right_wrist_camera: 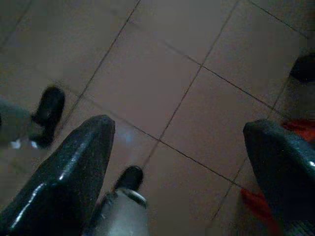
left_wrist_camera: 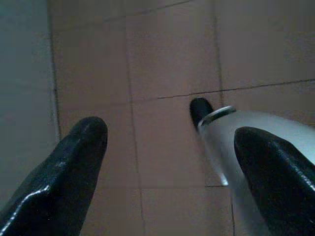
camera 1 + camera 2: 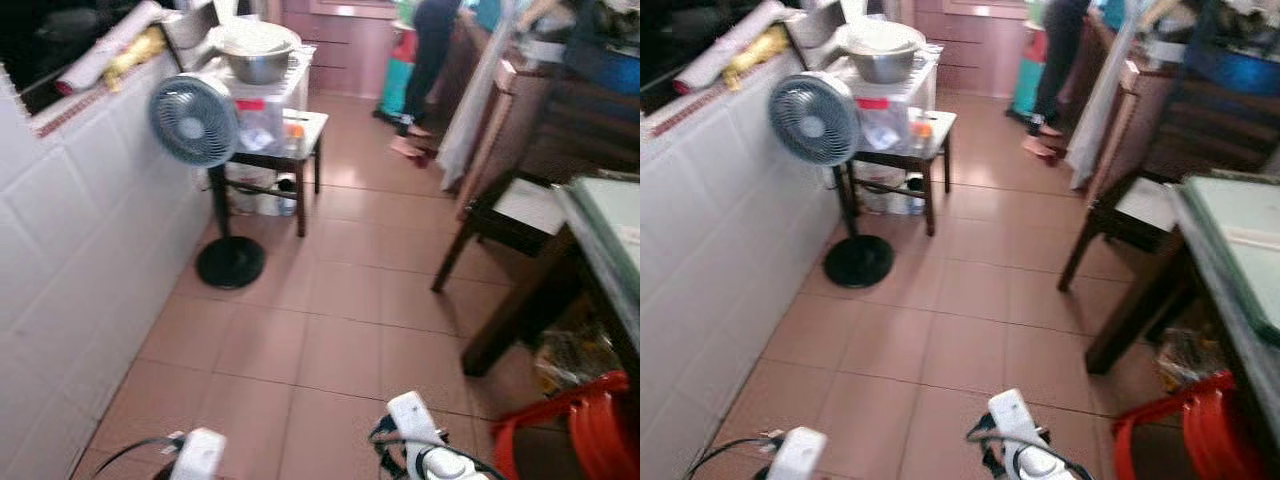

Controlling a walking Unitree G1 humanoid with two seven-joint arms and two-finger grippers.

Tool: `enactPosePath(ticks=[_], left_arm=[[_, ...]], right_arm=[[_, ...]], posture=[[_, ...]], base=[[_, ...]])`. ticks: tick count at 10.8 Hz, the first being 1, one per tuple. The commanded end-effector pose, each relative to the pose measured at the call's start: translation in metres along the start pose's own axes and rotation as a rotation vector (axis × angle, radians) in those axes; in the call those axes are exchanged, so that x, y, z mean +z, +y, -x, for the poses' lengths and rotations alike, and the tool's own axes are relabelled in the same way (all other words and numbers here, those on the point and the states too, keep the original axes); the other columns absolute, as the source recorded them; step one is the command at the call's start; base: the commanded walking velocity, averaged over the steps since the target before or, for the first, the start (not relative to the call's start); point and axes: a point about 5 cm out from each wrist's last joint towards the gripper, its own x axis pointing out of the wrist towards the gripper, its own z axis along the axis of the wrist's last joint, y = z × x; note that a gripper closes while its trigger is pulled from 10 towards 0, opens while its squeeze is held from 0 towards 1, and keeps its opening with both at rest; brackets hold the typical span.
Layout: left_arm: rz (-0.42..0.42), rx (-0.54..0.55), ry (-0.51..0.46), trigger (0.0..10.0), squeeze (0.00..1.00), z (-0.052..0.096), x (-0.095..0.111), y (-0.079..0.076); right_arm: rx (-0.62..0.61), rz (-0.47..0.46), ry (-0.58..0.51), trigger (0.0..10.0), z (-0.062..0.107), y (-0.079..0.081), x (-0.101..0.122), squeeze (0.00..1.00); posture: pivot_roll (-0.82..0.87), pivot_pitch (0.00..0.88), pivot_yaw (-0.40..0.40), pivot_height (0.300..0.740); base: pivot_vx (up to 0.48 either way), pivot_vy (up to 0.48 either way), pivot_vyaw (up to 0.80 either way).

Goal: Setting the table

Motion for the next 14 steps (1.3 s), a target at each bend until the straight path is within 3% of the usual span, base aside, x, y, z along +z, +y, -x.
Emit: enactPosePath(ticks=[1,2,3,5,6,7,10,12,14], left_arm=[[-0.024,-0.021,0.000,10.0,0.00,-0.001,0.003,-0.003],[-0.004,-0.012,-0.009,10.0,0.00,-0.001,0.005,-0.008],[0.091,0.015,-0.052,10.0,0.00,-0.003,0.019,-0.010],[0.202,0.034,-0.117,10.0,0.00,-0.006,0.041,-0.010],[0.197,0.054,-0.192,10.0,0.00,-0.009,0.066,0.013],[0.191,0.054,-0.215,10.0,0.00,-0.009,0.077,0.023],[0.187,0.015,-0.191,10.0,0.00,-0.010,0.075,0.016],[0.135,-0.048,-0.085,10.0,0.00,-0.008,0.046,0.002],[0.114,-0.045,-0.058,10.0,0.00,-0.007,0.035,0.004]], right_arm=[[-0.012,-0.055,0.000,10.0,-0.001,0.003,0.003,0.00],[0.000,-0.059,-0.010,10.0,-0.001,0.007,0.004,0.00],[-0.033,-0.113,0.005,10.0,-0.001,0.006,0.002,0.00],[-0.054,-0.196,0.002,10.0,-0.002,0.009,0.006,0.00],[-0.054,-0.194,-0.007,10.0,-0.002,0.012,0.008,0.00],[-0.054,-0.191,-0.007,10.0,-0.002,0.011,0.008,0.00],[-0.067,-0.196,-0.009,10.0,-0.002,0.008,0.008,0.00],[-0.068,-0.189,0.001,10.0,-0.002,0.007,0.006,0.00],[-0.064,-0.181,0.001,10.0,-0.002,0.007,0.006,0.00]], posture=[[0.01,0.020,-0.024,0.740],[0.01,0.017,-0.016,0.740],[-0.01,0.012,0.001,0.740],[-0.02,0.003,0.025,0.740],[-0.03,0.000,0.035,0.740],[-0.03,0.000,0.038,0.740],[-0.05,0.000,0.042,0.740],[-0.05,0.000,0.036,0.740],[-0.04,0.000,0.032,0.740]], base=[[0.000,0.000,0.00],[0.000,0.000,0.00],[0.000,0.000,0.00],[0.000,0.000,0.00],[0.000,0.000,0.00],[0.000,0.000,0.00],[0.000,0.000,0.00],[0.000,0.000,-0.40],[0.000,0.000,-0.80]])
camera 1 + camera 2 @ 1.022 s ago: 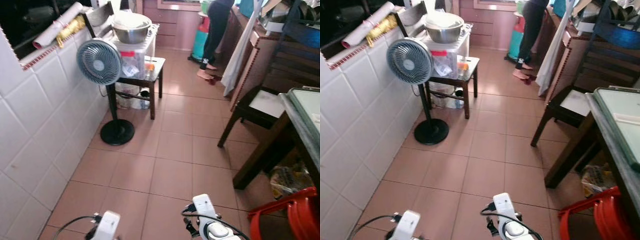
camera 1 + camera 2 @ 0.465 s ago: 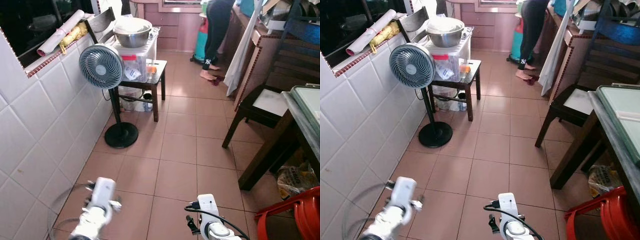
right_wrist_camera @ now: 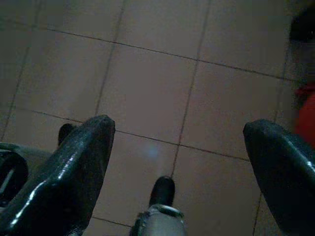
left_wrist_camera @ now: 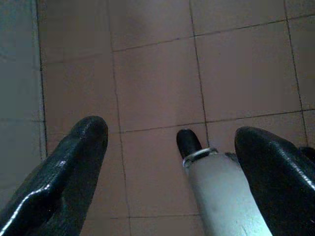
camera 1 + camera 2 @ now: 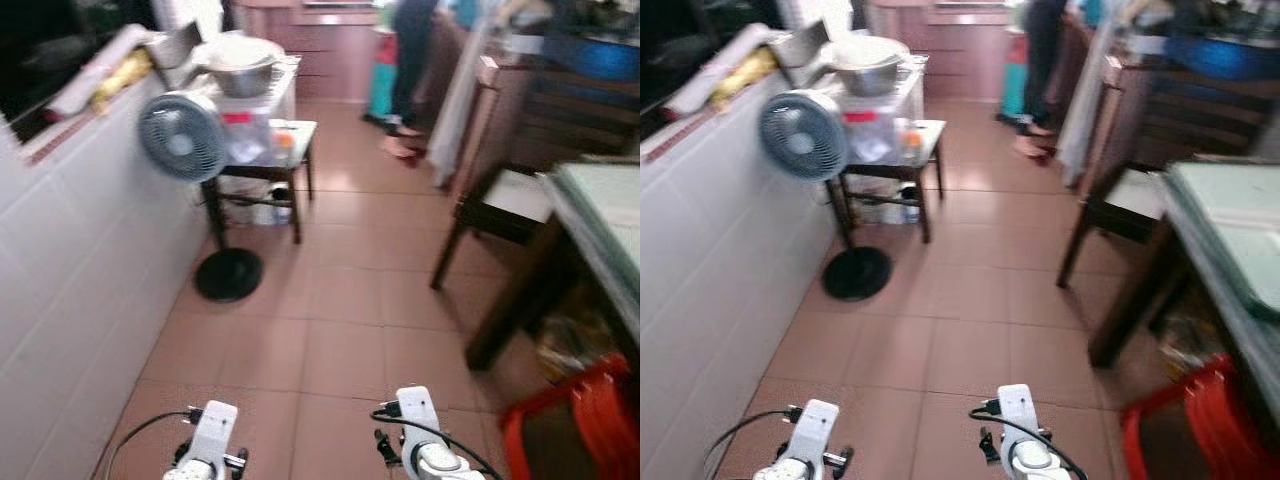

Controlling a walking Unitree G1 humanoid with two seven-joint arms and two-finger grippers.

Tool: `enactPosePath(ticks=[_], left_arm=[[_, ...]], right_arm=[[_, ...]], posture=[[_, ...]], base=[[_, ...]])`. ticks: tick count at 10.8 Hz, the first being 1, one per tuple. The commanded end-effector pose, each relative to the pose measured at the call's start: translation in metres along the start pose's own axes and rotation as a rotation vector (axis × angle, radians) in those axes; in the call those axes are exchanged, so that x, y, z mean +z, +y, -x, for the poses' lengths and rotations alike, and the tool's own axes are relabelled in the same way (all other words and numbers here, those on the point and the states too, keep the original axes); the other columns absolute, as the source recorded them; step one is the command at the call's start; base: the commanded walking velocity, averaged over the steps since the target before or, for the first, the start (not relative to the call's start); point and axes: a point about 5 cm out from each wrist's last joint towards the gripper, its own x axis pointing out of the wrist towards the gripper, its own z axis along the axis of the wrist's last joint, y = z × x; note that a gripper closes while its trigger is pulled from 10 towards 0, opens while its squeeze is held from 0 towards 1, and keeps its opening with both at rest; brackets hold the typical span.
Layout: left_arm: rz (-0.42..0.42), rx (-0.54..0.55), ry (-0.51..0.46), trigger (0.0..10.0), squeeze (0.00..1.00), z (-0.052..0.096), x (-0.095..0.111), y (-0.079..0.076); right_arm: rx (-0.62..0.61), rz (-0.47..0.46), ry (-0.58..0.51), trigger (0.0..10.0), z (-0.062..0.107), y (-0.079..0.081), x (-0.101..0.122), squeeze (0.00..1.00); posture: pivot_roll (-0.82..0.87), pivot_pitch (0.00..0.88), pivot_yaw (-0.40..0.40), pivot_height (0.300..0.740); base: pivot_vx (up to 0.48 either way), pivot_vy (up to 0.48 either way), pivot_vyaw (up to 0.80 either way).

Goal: Setting the table

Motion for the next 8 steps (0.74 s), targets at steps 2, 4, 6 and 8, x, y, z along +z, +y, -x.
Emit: enactPosePath(ticks=[2,4,6,8], left_arm=[[-0.009,0.013,-0.008,10.0,0.00,-0.0010,0.0052,0.0020],[-0.007,0.018,-0.008,10.0,0.00,-0.0007,0.0042,0.0032],[-0.013,0.021,-0.005,10.0,0.00,-0.0004,0.0030,0.0041],[-0.019,0.030,0.006,10.0,0.00,0.0002,0.0002,0.0069]], right_arm=[[0.014,0.014,-0.001,10.0,-0.0002,0.0023,0.0010,0.00],[0.020,0.025,0.001,10.0,-0.0001,0.0039,0.0004,0.00],[0.025,0.039,0.003,10.0,0.0000,0.0044,0.0000,0.00],[0.026,0.045,0.003,10.0,0.0001,0.0051,-0.0007,0.00]], posture=[[-0.03,0.000,0.031,0.740],[-0.03,0.000,0.028,0.740],[-0.02,0.002,0.027,0.740],[-0.02,0.002,0.027,0.740]], base=[[0.000,0.131,-0.27],[0.000,0.000,0.00],[0.000,0.000,0.00],[0.000,0.480,0.00]])
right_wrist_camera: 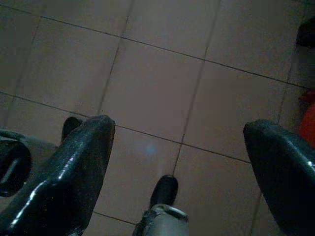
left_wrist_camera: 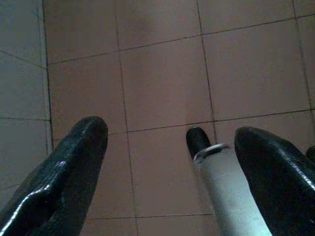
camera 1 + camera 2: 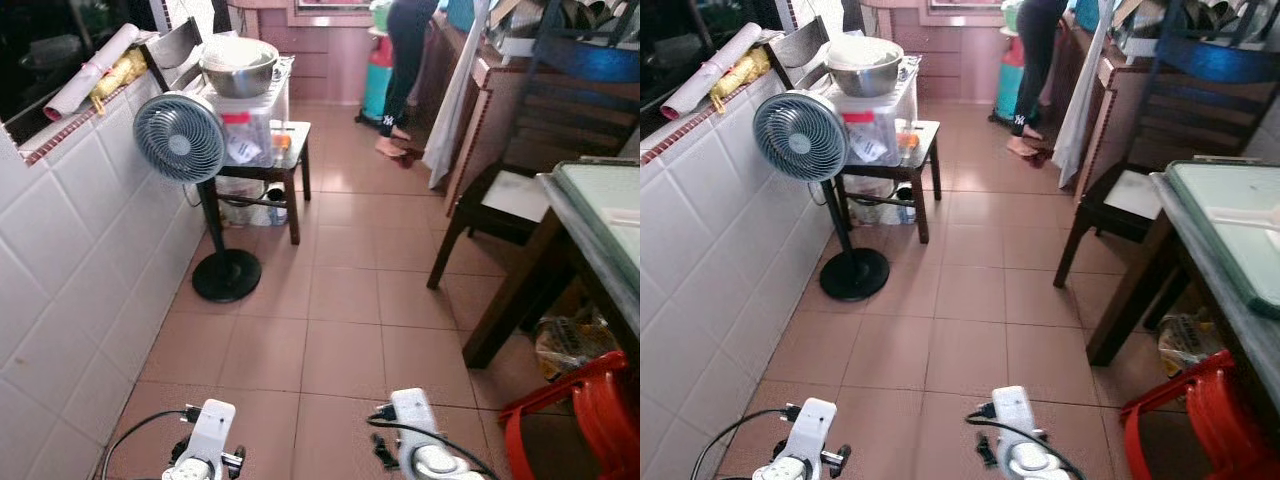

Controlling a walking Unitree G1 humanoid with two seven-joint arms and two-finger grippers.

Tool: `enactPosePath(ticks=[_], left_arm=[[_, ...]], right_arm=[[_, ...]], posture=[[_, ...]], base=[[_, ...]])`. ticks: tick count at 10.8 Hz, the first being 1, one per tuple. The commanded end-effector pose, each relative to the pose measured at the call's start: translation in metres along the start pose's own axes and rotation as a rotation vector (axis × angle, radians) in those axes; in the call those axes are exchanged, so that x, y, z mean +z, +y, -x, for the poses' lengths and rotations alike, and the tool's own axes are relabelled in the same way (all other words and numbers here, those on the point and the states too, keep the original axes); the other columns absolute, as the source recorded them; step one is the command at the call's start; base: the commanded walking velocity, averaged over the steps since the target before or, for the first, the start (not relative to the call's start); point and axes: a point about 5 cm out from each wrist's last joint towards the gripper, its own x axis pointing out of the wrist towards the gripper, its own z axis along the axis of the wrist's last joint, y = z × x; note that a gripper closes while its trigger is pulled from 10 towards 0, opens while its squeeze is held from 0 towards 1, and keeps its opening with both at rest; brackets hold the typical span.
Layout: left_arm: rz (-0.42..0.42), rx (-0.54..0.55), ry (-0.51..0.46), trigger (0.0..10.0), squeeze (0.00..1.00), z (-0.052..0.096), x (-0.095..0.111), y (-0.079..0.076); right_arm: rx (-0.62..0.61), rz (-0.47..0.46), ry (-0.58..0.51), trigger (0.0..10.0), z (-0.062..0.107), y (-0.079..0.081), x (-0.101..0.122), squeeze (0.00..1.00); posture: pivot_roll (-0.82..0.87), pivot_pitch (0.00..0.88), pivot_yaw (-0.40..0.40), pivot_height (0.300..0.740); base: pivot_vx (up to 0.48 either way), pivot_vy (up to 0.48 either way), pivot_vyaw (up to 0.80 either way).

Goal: Setting the table

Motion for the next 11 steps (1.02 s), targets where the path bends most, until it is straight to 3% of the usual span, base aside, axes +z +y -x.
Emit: enactPosePath(ticks=[1,7,11], left_arm=[[-0.015,0.024,0.011,10.0,0.00,0.0007,-0.0024,0.0065],[-0.040,0.021,0.007,10.0,0.00,0.0002,0.0000,0.0063],[-0.010,0.004,-0.026,10.0,0.00,0.0005,0.0022,0.0062]], right_arm=[[0.012,0.004,-0.003,10.0,-0.0003,0.0063,0.0017,0.00],[0.014,0.017,-0.004,10.0,-0.0002,0.0081,0.0009,0.00],[0.031,0.067,-0.008,10.0,0.0000,0.0092,0.0002,0.00]], posture=[[-0.01,0.006,0.028,0.740],[-0.02,0.001,0.031,0.740],[-0.01,0.006,0.021,0.740]], base=[[0.000,0.480,0.00],[0.000,0.480,0.00],[0.000,0.061,0.00]])
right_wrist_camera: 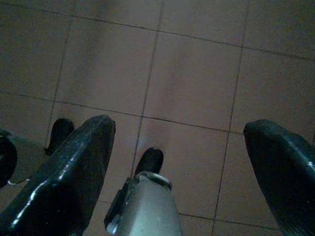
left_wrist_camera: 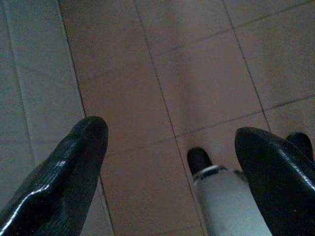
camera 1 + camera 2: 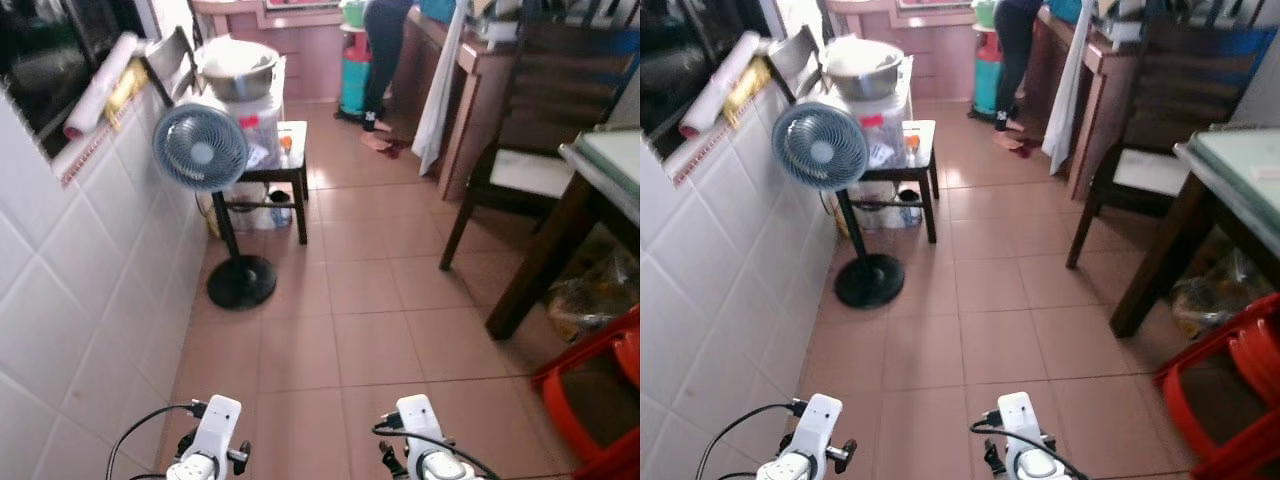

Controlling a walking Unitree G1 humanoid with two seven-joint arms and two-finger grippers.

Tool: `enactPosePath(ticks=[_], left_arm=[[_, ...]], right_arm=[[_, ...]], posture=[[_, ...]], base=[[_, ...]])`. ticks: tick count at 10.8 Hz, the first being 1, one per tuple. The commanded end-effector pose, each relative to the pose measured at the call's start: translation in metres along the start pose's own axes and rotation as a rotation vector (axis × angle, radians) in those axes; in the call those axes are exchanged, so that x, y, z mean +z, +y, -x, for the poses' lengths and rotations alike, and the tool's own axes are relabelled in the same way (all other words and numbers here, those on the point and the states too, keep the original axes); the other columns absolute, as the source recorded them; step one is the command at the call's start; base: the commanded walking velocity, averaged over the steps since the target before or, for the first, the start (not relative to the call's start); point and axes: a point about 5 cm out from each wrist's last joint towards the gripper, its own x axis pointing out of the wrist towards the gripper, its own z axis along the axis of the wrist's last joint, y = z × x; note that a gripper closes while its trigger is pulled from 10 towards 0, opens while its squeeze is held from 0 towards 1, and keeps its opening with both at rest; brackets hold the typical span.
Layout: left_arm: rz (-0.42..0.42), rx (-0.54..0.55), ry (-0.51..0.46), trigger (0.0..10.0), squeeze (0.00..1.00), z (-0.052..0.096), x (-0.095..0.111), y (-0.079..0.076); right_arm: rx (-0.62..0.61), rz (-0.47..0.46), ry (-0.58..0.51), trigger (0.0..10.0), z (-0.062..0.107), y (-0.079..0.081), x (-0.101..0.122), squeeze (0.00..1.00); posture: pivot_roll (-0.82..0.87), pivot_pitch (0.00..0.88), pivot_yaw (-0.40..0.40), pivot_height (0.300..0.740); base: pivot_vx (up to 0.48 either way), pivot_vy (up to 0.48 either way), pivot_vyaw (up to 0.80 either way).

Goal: Setting the table

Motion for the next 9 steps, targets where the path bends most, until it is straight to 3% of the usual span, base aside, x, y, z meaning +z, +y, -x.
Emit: enactPosePath(ticks=[1,2,5,8,9], left_arm=[[-0.005,0.013,-0.003,10.0,0.00,0.0002,0.0006,0.0053],[0.001,0.007,-0.002,10.0,0.00,0.0005,-0.0008,0.0050],[-0.012,0.011,-0.006,10.0,0.00,0.0005,-0.0002,0.0054],[-0.032,0.007,0.000,10.0,0.00,-0.0004,0.0021,0.0038],[-0.034,0.007,0.000,10.0,0.00,-0.0005,0.0025,0.0035]], right_arm=[[0.012,0.015,-0.018,10.0,-0.0007,0.0038,0.0057,0.00],[0.014,0.017,-0.017,10.0,-0.0006,0.0041,0.0051,0.00],[0.019,0.038,-0.017,10.0,-0.0006,0.0021,0.0055,0.00],[0.021,0.042,-0.024,10.0,-0.0007,-0.0001,0.0075,0.00],[0.022,0.044,-0.025,10.0,-0.0008,-0.0004,0.0079,0.00]], posture=[[-0.01,0.006,0.021,0.740],[-0.01,0.010,0.018,0.740],[0.00,0.010,0.017,0.740],[-0.01,0.006,0.021,0.740],[-0.01,0.006,0.021,0.740]], base=[[0.000,0.000,0.80],[0.000,0.000,0.80],[0.000,0.000,0.00],[0.300,0.000,0.00],[0.326,0.000,0.61]])
